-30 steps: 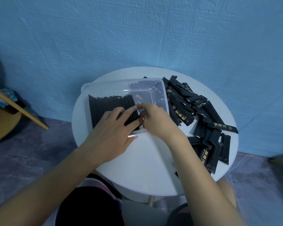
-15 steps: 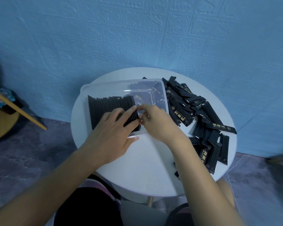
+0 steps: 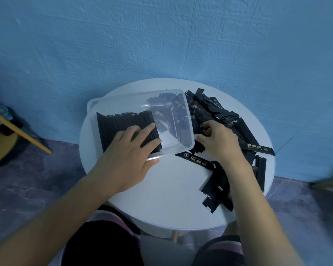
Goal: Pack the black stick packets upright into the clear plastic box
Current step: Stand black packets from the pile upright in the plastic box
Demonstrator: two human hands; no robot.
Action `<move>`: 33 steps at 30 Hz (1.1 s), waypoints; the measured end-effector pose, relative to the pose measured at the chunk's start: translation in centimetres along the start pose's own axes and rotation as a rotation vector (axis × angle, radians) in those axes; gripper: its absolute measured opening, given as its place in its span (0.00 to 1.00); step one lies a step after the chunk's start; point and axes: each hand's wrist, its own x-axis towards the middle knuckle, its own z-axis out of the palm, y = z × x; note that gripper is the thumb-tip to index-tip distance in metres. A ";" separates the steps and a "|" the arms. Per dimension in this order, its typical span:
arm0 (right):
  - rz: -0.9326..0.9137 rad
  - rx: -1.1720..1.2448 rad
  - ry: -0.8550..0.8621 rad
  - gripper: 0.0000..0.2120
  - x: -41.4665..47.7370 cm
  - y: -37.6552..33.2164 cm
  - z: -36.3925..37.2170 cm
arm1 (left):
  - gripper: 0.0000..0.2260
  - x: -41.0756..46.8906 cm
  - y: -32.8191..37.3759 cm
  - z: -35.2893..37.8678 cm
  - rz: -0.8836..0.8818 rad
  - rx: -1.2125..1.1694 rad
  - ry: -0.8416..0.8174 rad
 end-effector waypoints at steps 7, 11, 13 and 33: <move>-0.026 -0.070 0.010 0.20 1.0 0.2 1.2 | 0.23 -0.2 0.0 0.2 0.005 0.004 0.007; -0.013 -0.023 0.035 0.16 1.2 0.7 0.9 | 0.21 -0.2 0.0 0.3 0.004 0.009 0.019; -0.017 -0.014 0.046 0.13 1.3 1.0 1.0 | 0.20 -0.2 0.0 0.4 0.006 0.003 0.030; -0.030 0.429 0.072 0.06 1.0 1.6 -1.1 | 0.21 -0.2 0.2 0.6 0.011 0.016 0.070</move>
